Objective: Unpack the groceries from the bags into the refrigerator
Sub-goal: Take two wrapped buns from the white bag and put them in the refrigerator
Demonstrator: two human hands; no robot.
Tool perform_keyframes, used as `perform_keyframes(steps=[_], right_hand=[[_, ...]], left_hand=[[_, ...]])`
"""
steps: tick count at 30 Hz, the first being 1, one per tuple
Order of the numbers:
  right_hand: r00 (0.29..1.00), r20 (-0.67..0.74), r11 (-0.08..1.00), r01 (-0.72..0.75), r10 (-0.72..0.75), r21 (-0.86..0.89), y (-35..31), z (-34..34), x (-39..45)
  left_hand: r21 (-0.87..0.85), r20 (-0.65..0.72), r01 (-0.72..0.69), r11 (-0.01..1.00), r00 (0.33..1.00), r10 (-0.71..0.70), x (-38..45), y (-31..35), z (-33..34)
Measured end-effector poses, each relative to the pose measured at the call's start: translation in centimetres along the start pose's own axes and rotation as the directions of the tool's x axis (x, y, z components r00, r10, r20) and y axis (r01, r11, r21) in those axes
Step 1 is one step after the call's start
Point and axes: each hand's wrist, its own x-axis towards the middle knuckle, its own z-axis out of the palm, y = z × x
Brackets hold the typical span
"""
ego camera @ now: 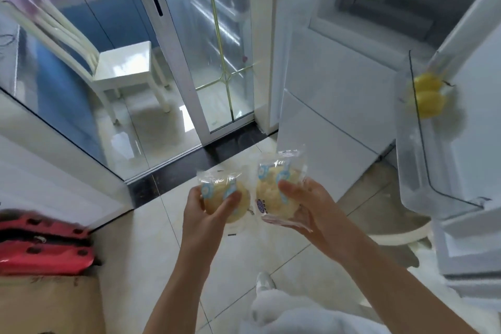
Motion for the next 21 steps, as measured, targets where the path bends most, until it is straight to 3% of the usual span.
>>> perform_keyframes(steps=[5, 9, 15, 21], right_hand=[[0.996, -0.02, 0.996, 0.085, -0.085, -0.024, -4.8, 0.6, 6.0], [0.964, -0.216, 0.987, 0.141, -0.156, -0.082, -7.7, 0.3, 9.9], [0.843, -0.487, 0.971, 0.233, -0.227, -0.049, -11.9, -1.0, 15.1], [0.672, -0.658, 0.927, 0.358, -0.34, -0.113, -15.3, -1.6, 18.7]], left_hand=[[-0.031, 0.042, -0.031, 0.999, 0.999, 0.032, 8.1, 3.3, 1.4], [-0.01, 0.138, -0.05, 0.999, 0.989, 0.051, 13.7, 5.3, 3.5], [0.027, 0.352, -0.116, 0.993, 0.931, 0.099, 22.6, 9.5, 7.5], [0.04, 0.57, -0.233, 0.972, 0.804, 0.169, 29.9, 14.8, 10.9]])
